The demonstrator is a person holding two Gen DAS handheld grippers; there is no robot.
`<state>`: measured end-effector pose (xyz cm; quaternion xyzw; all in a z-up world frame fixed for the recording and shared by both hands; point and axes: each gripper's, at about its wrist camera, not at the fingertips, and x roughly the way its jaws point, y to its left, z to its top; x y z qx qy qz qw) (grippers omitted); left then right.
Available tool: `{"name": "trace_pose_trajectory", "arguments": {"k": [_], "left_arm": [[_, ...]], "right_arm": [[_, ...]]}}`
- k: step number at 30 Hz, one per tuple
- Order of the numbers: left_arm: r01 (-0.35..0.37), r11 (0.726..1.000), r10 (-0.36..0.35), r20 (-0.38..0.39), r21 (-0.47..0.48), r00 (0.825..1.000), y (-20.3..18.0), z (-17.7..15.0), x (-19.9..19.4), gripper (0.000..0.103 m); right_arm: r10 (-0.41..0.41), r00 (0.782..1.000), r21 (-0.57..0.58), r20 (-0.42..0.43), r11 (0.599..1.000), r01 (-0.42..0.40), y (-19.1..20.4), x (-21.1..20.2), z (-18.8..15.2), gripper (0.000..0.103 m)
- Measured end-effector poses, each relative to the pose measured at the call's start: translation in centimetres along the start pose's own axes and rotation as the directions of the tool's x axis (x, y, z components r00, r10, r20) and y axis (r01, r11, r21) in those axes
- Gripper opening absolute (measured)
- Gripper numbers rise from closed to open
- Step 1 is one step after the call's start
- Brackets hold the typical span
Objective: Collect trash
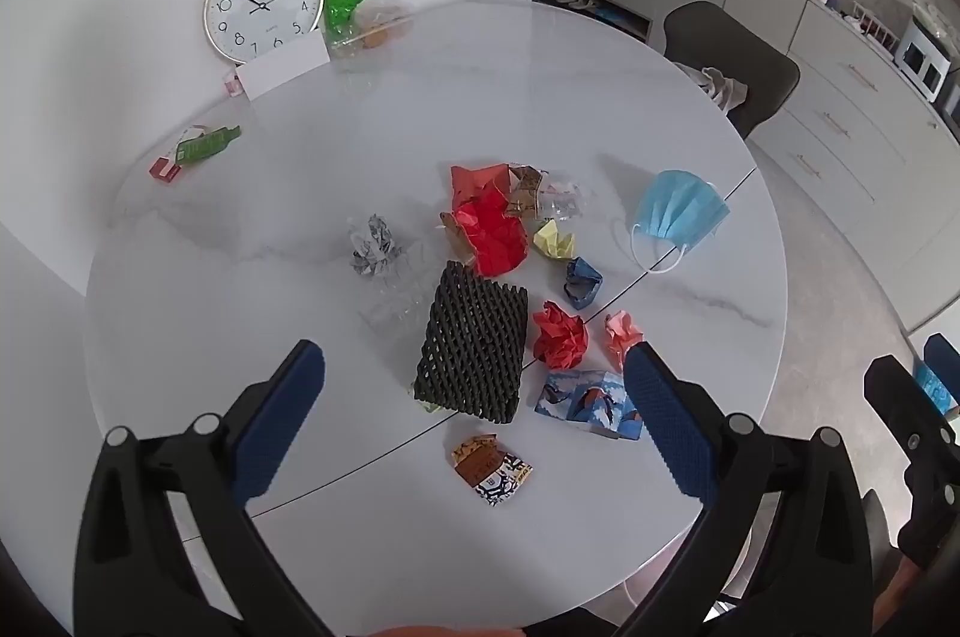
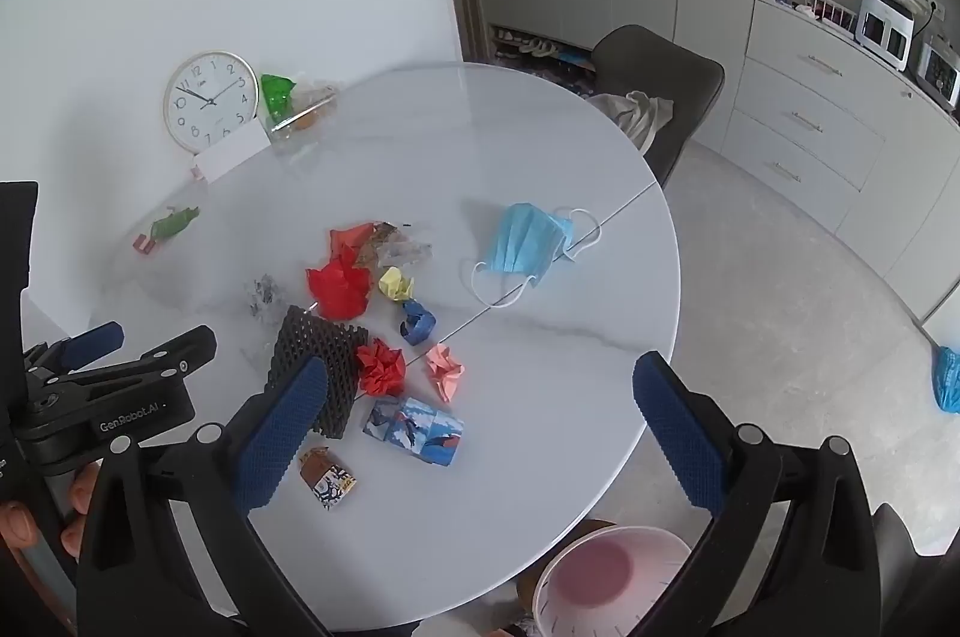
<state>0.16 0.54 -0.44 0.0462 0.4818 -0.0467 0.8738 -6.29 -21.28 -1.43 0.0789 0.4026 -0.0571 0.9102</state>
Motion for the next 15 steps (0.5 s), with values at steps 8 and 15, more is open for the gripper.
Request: {"name": "trace_pose_trajectory", "arguments": {"k": [8,15], "left_arm": [[-0.002,1.0,0.002,-0.005,-0.005,1.0,0.01,0.05,0.04,0.095],[-0.002,1.0,0.002,-0.005,-0.008,1.0,0.0,-0.1,0.02,0.095]], "right_arm": [[-0.002,1.0,-0.002,-0.006,1.0,0.002,0.06,0.03,0.04,0.101],[-0.003,1.0,-0.006,-0.007,1.0,0.003,0.08,-0.12,-0.03,0.101]]}}
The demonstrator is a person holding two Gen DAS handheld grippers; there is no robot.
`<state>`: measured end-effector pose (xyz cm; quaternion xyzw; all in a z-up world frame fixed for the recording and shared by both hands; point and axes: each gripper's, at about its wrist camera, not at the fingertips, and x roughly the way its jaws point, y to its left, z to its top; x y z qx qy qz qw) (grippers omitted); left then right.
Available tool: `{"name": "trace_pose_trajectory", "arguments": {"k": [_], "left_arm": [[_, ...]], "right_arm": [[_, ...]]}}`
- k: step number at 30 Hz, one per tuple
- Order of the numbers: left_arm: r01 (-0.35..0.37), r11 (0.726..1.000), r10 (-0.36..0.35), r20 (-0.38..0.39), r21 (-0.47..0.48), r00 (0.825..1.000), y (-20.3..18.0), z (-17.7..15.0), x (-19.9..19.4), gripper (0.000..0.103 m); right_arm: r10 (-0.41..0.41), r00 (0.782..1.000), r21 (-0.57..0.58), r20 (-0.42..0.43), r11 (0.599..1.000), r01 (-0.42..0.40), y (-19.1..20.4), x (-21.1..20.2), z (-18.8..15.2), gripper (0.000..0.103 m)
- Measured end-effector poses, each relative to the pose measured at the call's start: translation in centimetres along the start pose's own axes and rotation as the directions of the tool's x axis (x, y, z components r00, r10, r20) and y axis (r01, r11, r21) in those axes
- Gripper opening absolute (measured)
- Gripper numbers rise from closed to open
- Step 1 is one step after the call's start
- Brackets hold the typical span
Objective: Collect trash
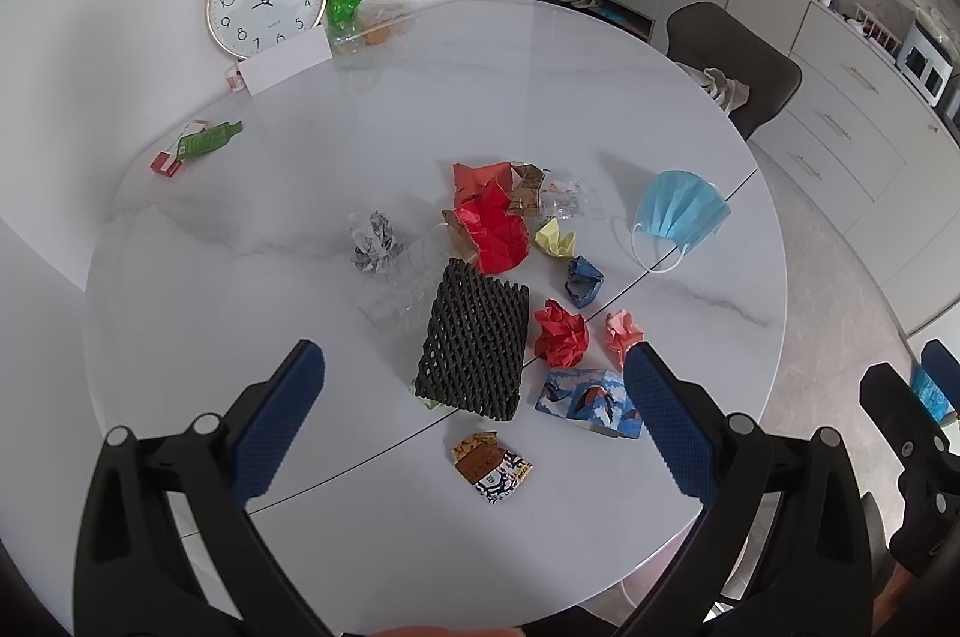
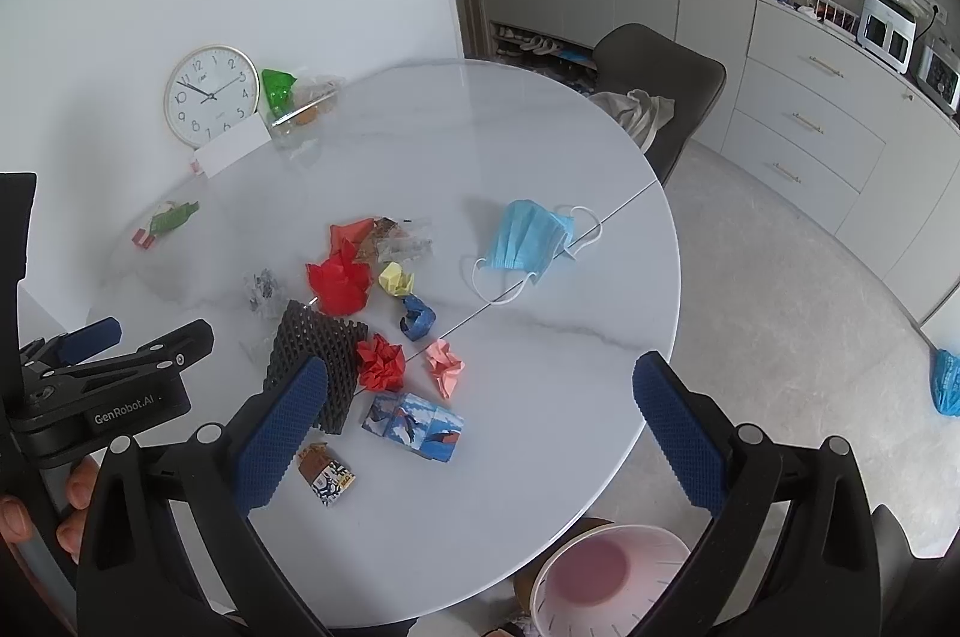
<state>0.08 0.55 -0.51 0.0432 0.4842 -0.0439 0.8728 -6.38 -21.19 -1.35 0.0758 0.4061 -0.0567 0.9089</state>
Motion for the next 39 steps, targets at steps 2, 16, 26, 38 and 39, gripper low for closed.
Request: {"name": "trace_pose_trajectory", "arguments": {"k": [2,16,26,38,39], "left_arm": [[0.001,1.0,-0.001,-0.001,-0.001,1.0,0.07,0.02,0.01,0.095],[-0.003,1.0,0.003,-0.004,-0.006,1.0,0.24,-0.25,0.06,0.095],[-0.002,1.0,0.002,-0.011,-0.01,1.0,0.5,-0.11,0.07,0.095],[-0.007,1.0,0.006,-0.012,-0.01,1.0,0.55,-0.16,0.07,0.095],[-0.006,1.0,0.006,-0.012,-0.01,1.0,0.55,-0.18,0.09,0.095]], "right_arm": [[-0.001,1.0,0.0,0.0,1.0,0.001,0.02,-0.01,0.04,0.101],[-0.003,1.0,-0.004,-0.006,1.0,0.003,0.2,0.03,0.11,0.101],[-0.002,1.0,-0.009,-0.008,1.0,0.002,0.39,-0.05,0.16,0.101],[-0.003,1.0,-0.01,-0.01,1.0,0.003,0.38,-0.08,0.12,0.101],[-0.003,1.0,-0.01,-0.01,1.0,0.003,0.39,-0.04,0.17,0.101]]}}
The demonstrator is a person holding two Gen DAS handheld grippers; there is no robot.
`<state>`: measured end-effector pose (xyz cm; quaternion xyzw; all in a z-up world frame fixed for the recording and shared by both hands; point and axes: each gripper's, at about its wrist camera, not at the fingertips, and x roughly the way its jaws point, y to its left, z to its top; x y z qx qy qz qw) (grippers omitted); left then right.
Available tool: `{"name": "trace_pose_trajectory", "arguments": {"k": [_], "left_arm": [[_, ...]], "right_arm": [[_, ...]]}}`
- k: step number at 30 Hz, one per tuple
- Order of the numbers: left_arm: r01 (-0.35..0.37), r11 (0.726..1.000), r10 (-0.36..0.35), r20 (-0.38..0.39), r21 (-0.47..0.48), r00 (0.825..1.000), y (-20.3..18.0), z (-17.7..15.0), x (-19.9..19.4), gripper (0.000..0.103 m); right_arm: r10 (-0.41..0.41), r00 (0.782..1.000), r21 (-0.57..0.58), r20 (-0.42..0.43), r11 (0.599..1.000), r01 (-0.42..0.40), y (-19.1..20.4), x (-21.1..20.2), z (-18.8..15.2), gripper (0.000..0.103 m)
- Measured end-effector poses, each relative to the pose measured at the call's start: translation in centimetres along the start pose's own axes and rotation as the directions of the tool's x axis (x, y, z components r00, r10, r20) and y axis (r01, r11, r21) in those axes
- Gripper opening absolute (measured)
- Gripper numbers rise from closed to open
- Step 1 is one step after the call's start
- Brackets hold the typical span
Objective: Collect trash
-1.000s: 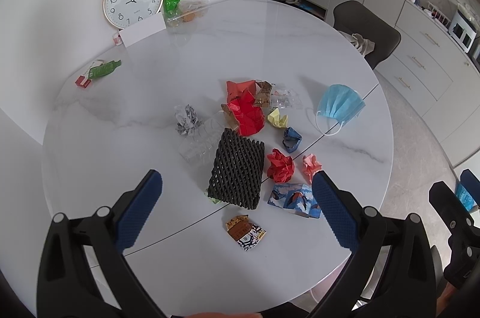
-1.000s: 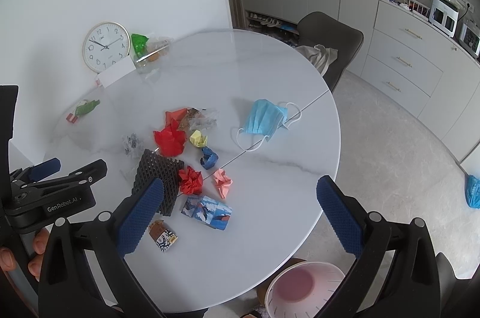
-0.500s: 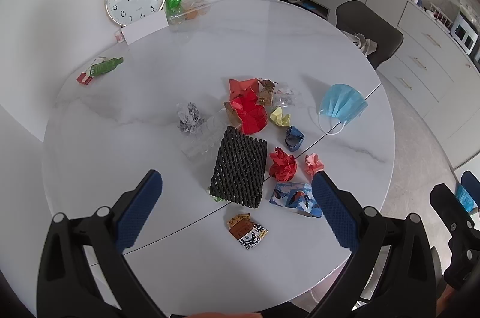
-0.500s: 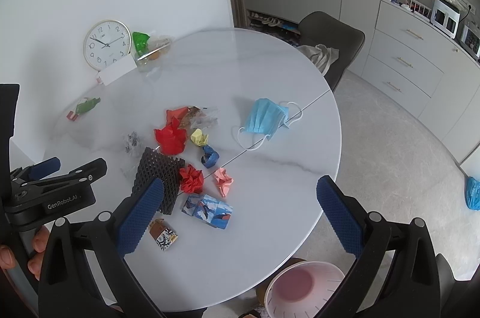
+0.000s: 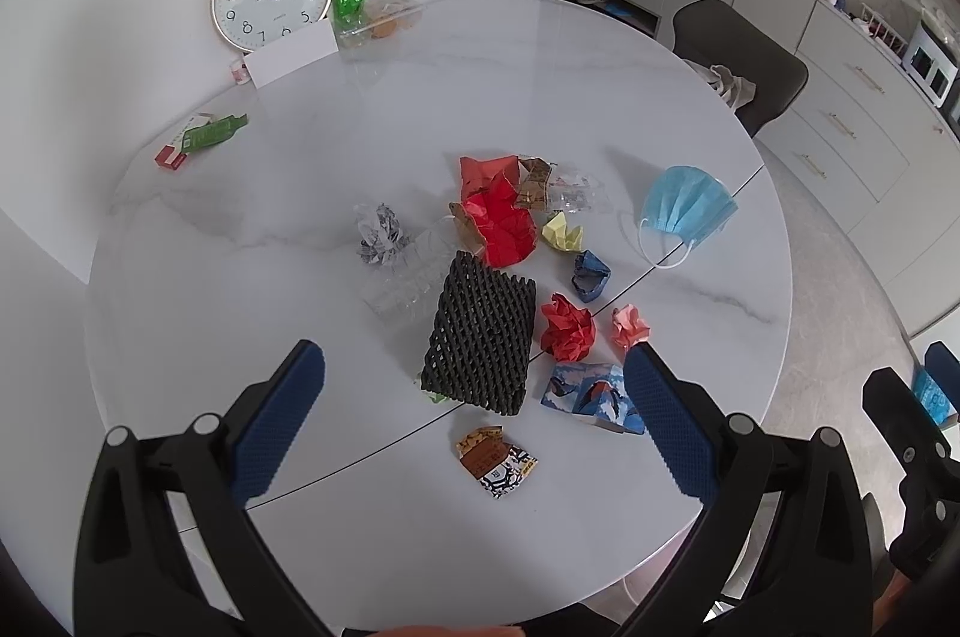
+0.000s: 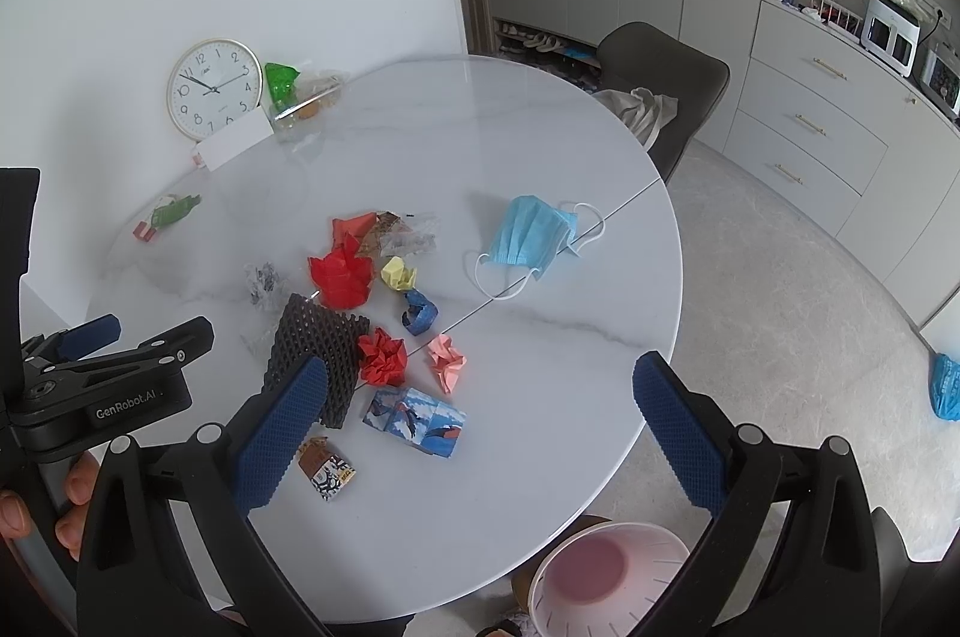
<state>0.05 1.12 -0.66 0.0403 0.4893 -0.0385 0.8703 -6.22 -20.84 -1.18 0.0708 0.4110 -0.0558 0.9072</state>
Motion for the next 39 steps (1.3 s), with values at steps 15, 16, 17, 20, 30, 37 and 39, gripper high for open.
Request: {"name": "trace_pose_trajectory", "arguments": {"k": [15,16,17,20,30,37,39], "left_arm": [[-0.001,1.0,0.001,-0.003,0.002,1.0,0.0,-0.1,0.0,0.095],[-0.001,1.0,0.001,-0.003,0.001,1.0,0.0,-0.2,0.0,0.095],[-0.001,1.0,0.001,-0.003,0.0,1.0,0.0,-0.2,0.0,0.095],[-0.003,1.0,0.003,-0.005,-0.003,1.0,0.1,-0.2,0.0,0.095],[0.009,1.0,-0.01,0.019,0.019,1.0,1.5,-0.5,0.6,0.095],[0.018,0.999,-0.018,-0.004,0.048,1.0,5.1,-2.8,3.4,0.095],[0.023,0.996,-0.021,-0.021,0.089,1.0,5.9,-3.9,4.7,0.095]], "right_arm": [[0.0,1.0,-0.004,-0.003,1.0,0.0,0.0,0.1,-0.3,0.101],[0.001,1.0,-0.004,-0.003,1.0,-0.001,0.0,0.1,-0.3,0.101],[0.001,1.0,-0.003,-0.004,1.0,-0.001,0.0,0.1,-0.3,0.101],[0.0,1.0,-0.004,-0.004,1.0,0.0,0.0,0.1,-0.3,0.101],[0.058,0.998,-0.022,-0.027,0.998,-0.059,0.3,2.1,-1.8,0.101],[0.114,0.985,-0.181,-0.133,0.974,-0.137,3.6,10.0,-6.1,0.101],[0.135,0.978,-0.222,-0.16,0.96,-0.169,4.5,12.2,-7.2,0.101]]}}
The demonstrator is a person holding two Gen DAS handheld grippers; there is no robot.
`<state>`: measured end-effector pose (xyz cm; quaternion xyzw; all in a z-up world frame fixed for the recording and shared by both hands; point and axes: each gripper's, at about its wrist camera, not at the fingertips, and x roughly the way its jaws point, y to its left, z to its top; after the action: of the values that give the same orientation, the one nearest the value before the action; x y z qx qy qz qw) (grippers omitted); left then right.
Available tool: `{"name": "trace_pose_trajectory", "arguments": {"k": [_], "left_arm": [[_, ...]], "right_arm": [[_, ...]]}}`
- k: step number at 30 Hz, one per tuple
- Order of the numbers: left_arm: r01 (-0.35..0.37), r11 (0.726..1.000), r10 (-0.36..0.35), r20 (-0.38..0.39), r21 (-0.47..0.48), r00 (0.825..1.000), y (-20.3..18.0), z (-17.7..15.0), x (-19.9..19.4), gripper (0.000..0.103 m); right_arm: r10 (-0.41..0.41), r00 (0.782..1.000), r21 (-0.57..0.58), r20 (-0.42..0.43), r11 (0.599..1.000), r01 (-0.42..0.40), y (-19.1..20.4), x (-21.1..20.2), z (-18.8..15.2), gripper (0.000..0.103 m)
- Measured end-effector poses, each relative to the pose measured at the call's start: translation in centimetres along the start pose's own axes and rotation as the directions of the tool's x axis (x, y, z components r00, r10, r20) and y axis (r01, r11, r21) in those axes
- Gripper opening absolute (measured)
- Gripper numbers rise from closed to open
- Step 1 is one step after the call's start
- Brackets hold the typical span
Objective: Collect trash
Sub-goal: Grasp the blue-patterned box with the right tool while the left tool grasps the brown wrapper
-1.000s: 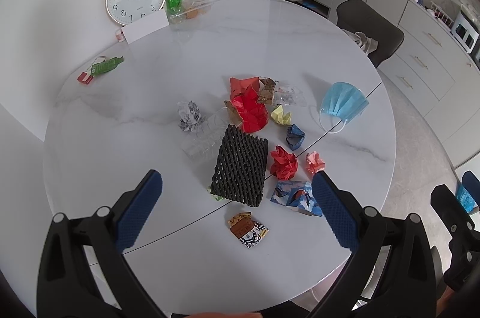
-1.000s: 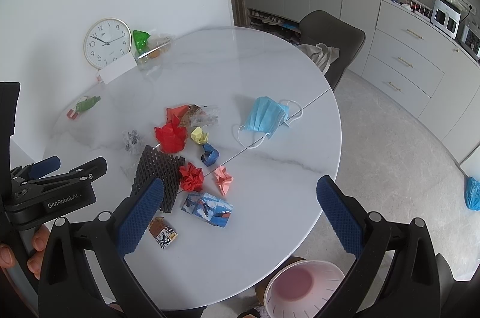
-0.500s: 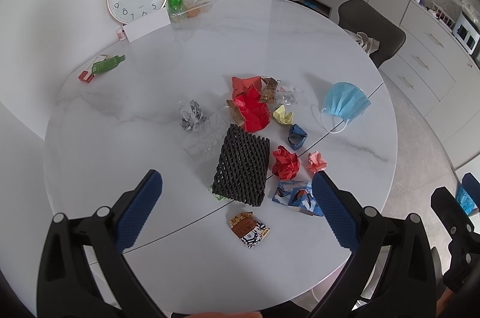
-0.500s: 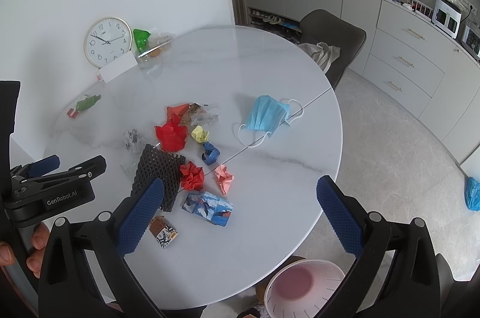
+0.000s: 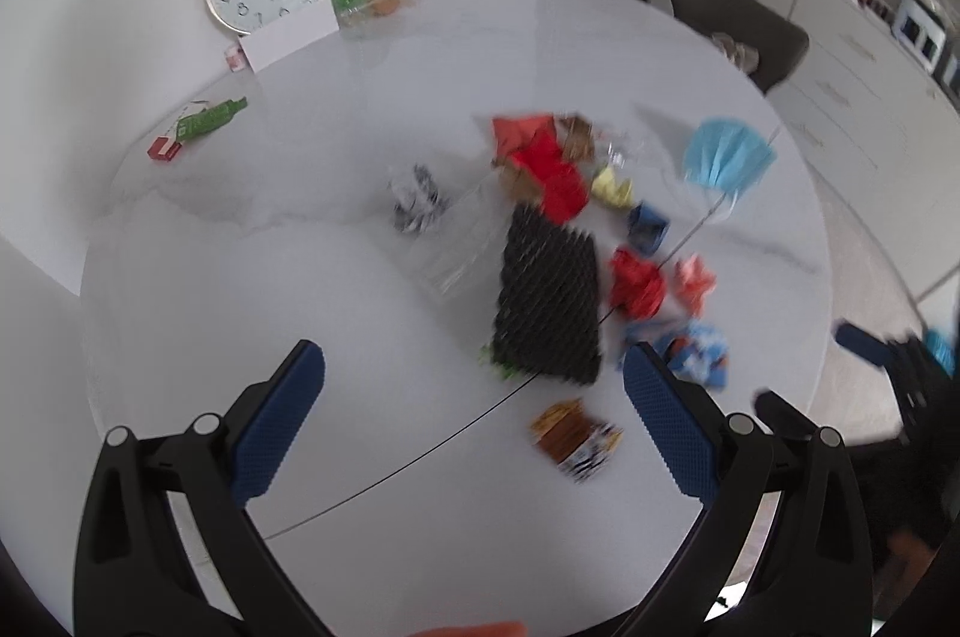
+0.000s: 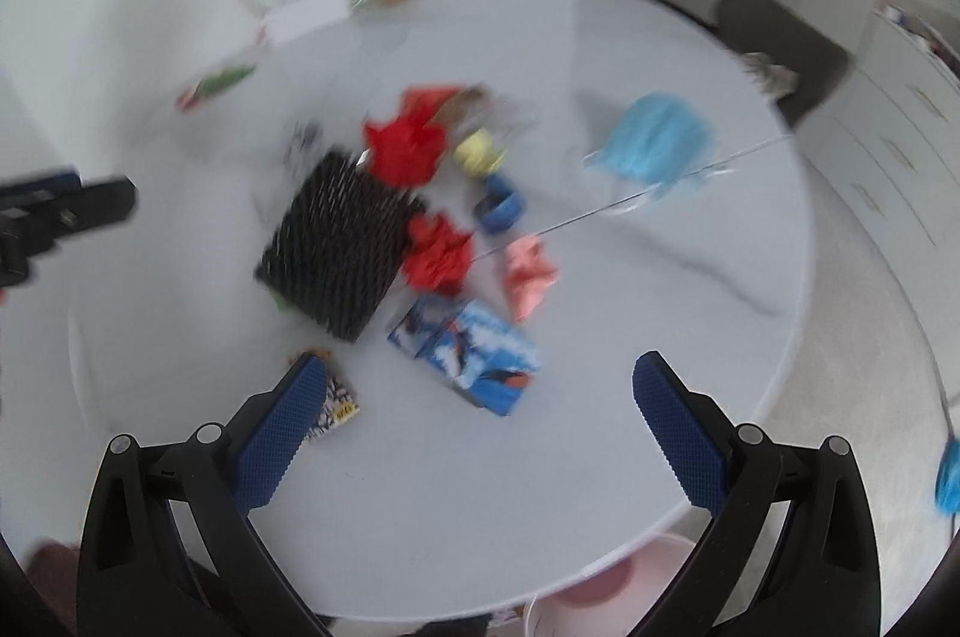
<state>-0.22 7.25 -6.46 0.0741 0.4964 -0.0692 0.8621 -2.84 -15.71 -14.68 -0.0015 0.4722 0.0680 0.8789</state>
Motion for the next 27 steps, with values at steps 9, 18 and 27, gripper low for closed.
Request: {"name": "trace_pose_trajectory", "arguments": {"k": [9,18,27], "left_arm": [[0.089,0.977,-0.079,-0.059,0.195,0.995,-0.1,-3.1,3.6,0.095],[0.166,0.969,-0.144,-0.129,0.181,0.981,-2.1,-5.3,6.7,0.095],[0.147,0.987,-0.134,-0.189,0.061,0.973,-5.5,-6.2,9.9,0.095]], "right_arm": [[0.048,0.99,-0.364,-0.132,0.927,-0.093,1.5,8.1,0.1,0.084],[0.071,0.967,-0.445,-0.247,0.878,-0.178,1.1,10.5,0.2,0.055],[0.109,0.981,-0.297,-0.159,0.943,-0.153,-2.1,4.1,-0.8,0.054]]}}
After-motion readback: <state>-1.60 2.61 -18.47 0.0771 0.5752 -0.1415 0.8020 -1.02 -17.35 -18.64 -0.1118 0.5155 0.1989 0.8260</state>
